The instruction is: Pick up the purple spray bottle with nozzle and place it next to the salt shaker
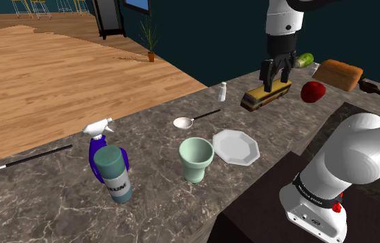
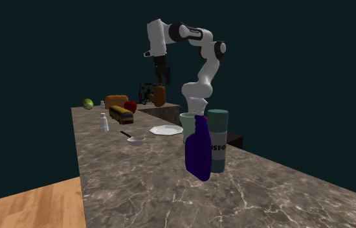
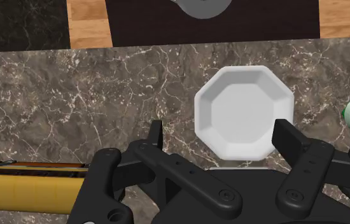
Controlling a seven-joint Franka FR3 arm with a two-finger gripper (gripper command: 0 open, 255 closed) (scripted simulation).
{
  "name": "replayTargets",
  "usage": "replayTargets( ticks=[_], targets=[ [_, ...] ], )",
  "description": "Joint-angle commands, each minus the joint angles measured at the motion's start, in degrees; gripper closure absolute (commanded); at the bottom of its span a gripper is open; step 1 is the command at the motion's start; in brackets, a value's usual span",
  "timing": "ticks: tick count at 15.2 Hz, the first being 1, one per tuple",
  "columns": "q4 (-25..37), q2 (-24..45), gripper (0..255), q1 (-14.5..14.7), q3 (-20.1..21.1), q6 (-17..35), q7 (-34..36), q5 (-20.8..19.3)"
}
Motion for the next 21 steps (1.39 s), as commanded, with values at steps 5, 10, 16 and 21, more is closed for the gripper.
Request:
replayTargets(
  ticks=[5,10,16,21],
  targets=[
    [-2.91,-0.4,0,0.47,4.29,2.45,9.4,6.58],
    [-5.02,1.15,0,1.35,9.89,7.14,20.83,14.77],
    [-5.04,6.19,0,2.19,16.83,14.93,33.74,23.61],
    [-2.87,12.84,0,2.22,22.58,22.69,43.86,29.2]
  ],
)
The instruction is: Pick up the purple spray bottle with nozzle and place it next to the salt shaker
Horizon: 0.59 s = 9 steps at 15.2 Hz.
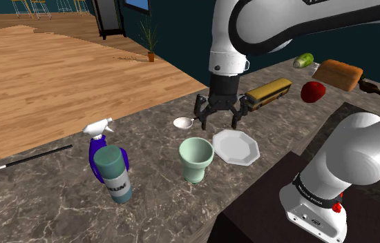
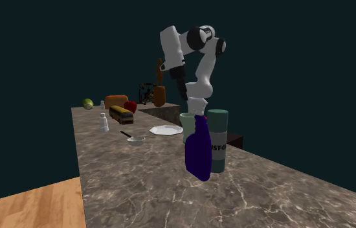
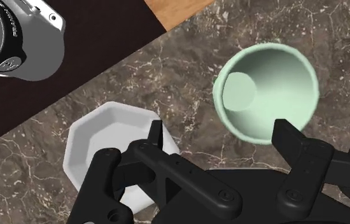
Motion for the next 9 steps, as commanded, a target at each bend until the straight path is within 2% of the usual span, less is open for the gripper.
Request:
replayTargets(
  ticks=[1,5,9],
  targets=[
    [1.19,3.15,0,-0.24,2.22,3.48,4.05,1.87],
    [4.58,10.07,0,-0.91,6.58,10.17,12.04,4.09],
    [9.01,17.93,0,-1.86,10.53,16.89,20.4,4.08]
  ],
)
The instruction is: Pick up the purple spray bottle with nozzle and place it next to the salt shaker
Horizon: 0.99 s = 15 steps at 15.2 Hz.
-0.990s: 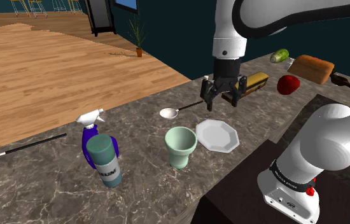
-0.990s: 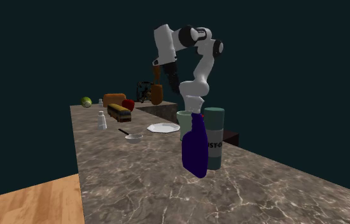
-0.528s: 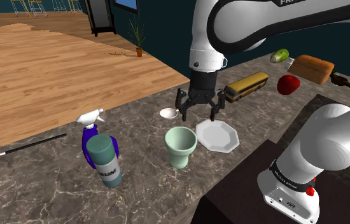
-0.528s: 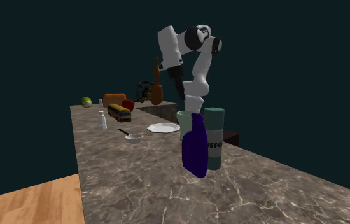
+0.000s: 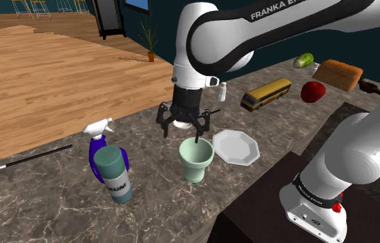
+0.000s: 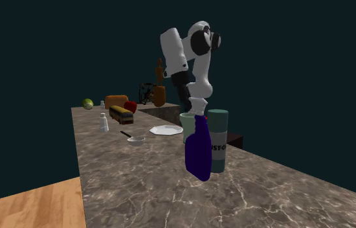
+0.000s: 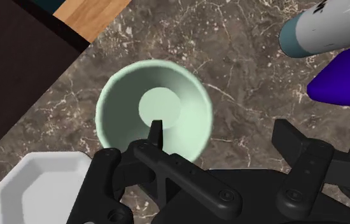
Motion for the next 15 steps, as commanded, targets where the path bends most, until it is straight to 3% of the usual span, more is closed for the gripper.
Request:
replayTargets(
  ticks=[1,7,12,15],
  targets=[
    [2.55,4.07,0,-0.45,1.87,3.32,4.64,-0.48],
    [11.24,17.48,0,-0.74,5.32,12.37,19.02,-6.49],
    [20.13,28.65,0,2.08,4.2,17.6,31.5,-14.2],
    [21.2,31.12,0,3.33,3.5,19.35,33.35,-15.72]
  ],
)
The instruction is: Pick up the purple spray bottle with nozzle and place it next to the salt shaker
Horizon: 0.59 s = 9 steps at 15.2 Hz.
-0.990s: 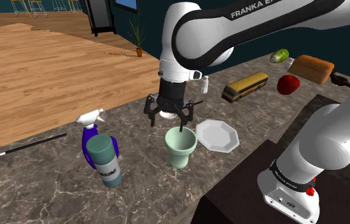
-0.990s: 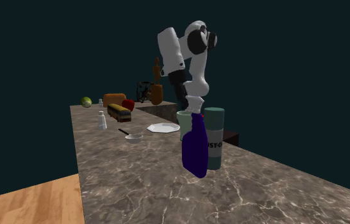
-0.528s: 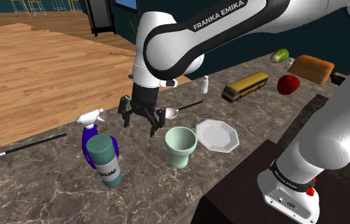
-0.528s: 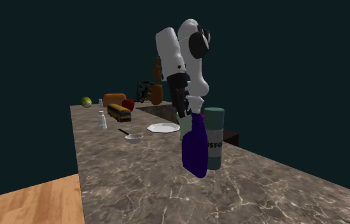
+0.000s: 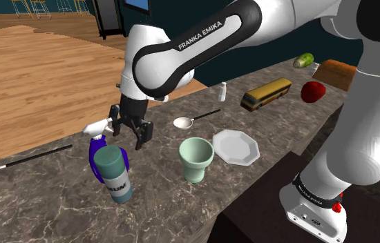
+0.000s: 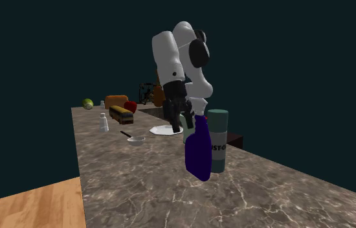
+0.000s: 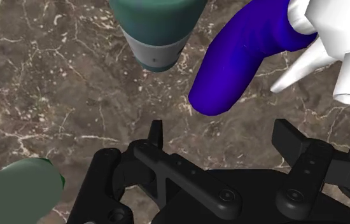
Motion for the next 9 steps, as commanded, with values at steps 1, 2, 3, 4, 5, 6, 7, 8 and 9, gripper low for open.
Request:
replayTargets(
  ticks=[1,2,3,4,5,6,7,8,9],
  targets=[
    [0.68,1.7,0,0.79,-0.35,1.15,1.08,-1.1],
    [0.64,2.31,0,1.09,-0.46,1.79,1.31,-1.44],
    [0.62,2.93,0,1.4,-0.58,2.42,1.54,-1.79],
    [0.6,3.55,0,1.72,-0.71,3.04,1.77,-2.15],
    [0.6,4.18,0,2.04,-0.85,3.66,2.0,-2.5],
    [0.61,4.54,0,2.23,-0.94,4.01,2.14,-2.7],
    [0.61,4.54,0,2.24,-0.95,4.01,2.13,-2.7],
    [0.61,4.54,0,2.24,-0.95,4.01,2.13,-2.7],
    [0.61,4.54,0,2.24,-0.95,4.01,2.13,-2.7]
  ],
)
